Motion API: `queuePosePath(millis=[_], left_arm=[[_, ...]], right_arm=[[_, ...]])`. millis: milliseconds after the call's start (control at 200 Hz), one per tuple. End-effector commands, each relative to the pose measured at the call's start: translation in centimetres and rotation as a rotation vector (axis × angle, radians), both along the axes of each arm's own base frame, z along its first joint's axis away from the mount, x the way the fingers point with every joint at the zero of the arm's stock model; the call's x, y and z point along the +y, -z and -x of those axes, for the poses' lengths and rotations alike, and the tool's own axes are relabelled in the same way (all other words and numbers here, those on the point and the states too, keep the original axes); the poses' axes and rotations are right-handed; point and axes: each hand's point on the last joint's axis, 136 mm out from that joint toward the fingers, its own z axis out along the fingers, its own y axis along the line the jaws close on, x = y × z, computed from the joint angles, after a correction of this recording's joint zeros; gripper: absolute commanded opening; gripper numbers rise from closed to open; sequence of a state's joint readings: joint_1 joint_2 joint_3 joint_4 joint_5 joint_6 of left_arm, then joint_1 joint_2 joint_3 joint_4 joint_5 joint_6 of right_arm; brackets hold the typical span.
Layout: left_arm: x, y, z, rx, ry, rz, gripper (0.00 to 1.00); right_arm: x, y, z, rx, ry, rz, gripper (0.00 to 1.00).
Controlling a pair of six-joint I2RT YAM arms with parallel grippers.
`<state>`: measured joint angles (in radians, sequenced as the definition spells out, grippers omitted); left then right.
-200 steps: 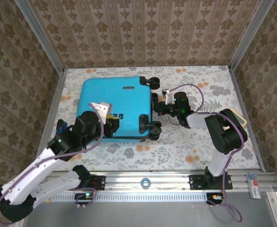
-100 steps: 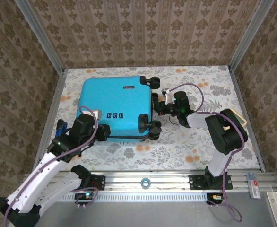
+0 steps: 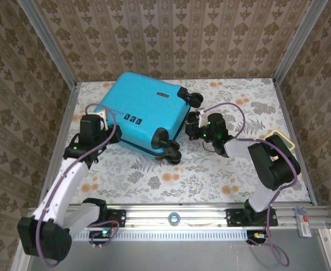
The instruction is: Pack the luggage
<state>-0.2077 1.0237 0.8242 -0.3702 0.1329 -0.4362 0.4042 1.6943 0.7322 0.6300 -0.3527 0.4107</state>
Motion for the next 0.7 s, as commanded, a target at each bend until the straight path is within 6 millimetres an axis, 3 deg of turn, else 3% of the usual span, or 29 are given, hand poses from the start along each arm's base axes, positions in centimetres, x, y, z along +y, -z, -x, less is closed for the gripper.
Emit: queuePosePath(millis=[0, 165, 230, 300, 395, 515, 590, 695], left_arm=[[1.0, 0.2, -5.4, -0.081, 0.015, -0.042, 0.2], [0.6, 0.5, -11.9, -0.079, 0.054, -0.038, 0.13], [0.7, -0.1, -13.0, -0.071, 0.042, -0.039, 0.12], [0.4, -1.2, -12.9, -0.078, 0.029, -0.026, 0.16], [0.0, -2.6, -10.8, -0.083, -0.004, -0.049, 0.25], [-1.5, -3.6, -6.2, -0.057, -0.037, -0.087, 0.41], [-3.6, -3.9, -3.0, -0.067, -0.029, -0.083, 0.52], [-6.2, -4.0, 1.1, -0.07, -0.03, -0.056, 0.55]], right_arm=[[1.2, -1.8, 0.6, -0.108, 0.0, 0.043, 0.0], [2.9, -2.4, 0.8, -0.168, -0.011, 0.108, 0.0], [3.2, -2.5, 0.8, -0.178, -0.015, 0.127, 0.0], [3.4, -2.6, 0.8, -0.189, -0.016, 0.151, 0.0], [3.5, -2.7, 0.9, -0.194, -0.026, 0.172, 0.0], [3.4, -2.4, 1.0, -0.188, -0.032, 0.195, 0.0], [3.3, -2.2, 1.1, -0.186, -0.031, 0.209, 0.0], [3.3, -2.1, 1.1, -0.183, -0.035, 0.223, 0.0]])
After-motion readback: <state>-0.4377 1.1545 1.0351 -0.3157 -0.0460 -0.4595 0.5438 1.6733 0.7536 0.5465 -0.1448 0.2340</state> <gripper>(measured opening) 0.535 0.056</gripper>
